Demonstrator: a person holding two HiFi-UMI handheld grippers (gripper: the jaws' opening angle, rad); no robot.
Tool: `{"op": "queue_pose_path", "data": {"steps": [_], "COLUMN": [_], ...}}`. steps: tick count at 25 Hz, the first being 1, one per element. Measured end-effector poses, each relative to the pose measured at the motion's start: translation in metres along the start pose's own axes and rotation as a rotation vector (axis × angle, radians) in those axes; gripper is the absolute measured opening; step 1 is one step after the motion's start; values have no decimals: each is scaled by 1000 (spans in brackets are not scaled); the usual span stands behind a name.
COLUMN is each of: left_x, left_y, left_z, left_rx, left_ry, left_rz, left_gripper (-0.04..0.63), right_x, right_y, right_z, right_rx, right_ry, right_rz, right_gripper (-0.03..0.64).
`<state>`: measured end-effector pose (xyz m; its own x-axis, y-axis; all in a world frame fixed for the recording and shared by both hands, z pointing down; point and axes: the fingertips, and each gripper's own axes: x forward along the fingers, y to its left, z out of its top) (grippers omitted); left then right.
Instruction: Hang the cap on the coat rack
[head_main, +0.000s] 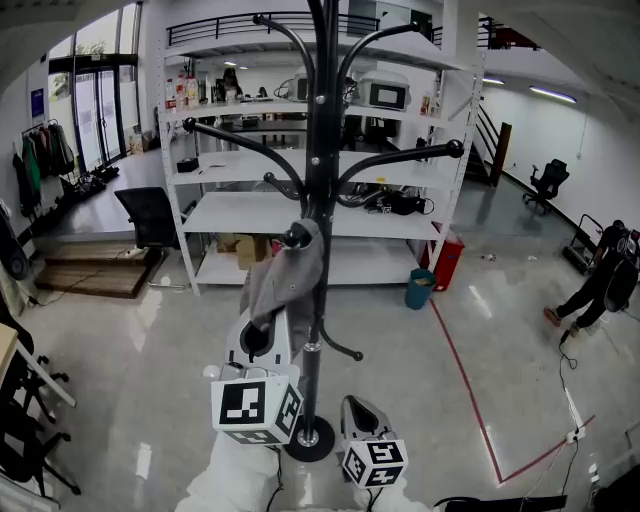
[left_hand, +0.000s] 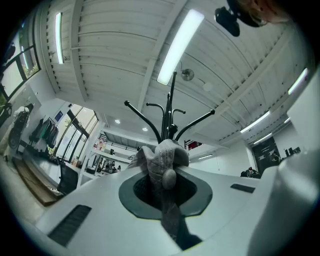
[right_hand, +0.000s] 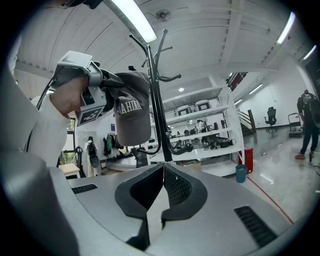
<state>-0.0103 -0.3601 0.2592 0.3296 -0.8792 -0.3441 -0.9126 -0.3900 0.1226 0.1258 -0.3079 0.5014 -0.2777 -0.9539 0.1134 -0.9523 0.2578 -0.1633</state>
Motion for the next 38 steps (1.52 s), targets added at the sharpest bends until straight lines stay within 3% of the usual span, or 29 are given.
{"op": "queue_pose_path", "data": {"steps": [12,24,30,38], "left_x": [5,-8,-16,-28], "left_y": [4,-13,-23,-21], "left_z": [-23,-38,-45,-57], "left_rx": [1,8,31,34], "left_ry": [25,13,11,32], "left_rz": [9,-51,-64,-37], "left_gripper": [14,17,77,109], "right_x": [4,-1,-3,-4], "right_y": [2,4,6,17], "right_z": [-3,-15,-18,-19], "right_rx": [6,14,16,11], "right_ry": [14,44,50,62], "right_rz": [2,12,17,35], "right_gripper": [11,11,11,11]}}
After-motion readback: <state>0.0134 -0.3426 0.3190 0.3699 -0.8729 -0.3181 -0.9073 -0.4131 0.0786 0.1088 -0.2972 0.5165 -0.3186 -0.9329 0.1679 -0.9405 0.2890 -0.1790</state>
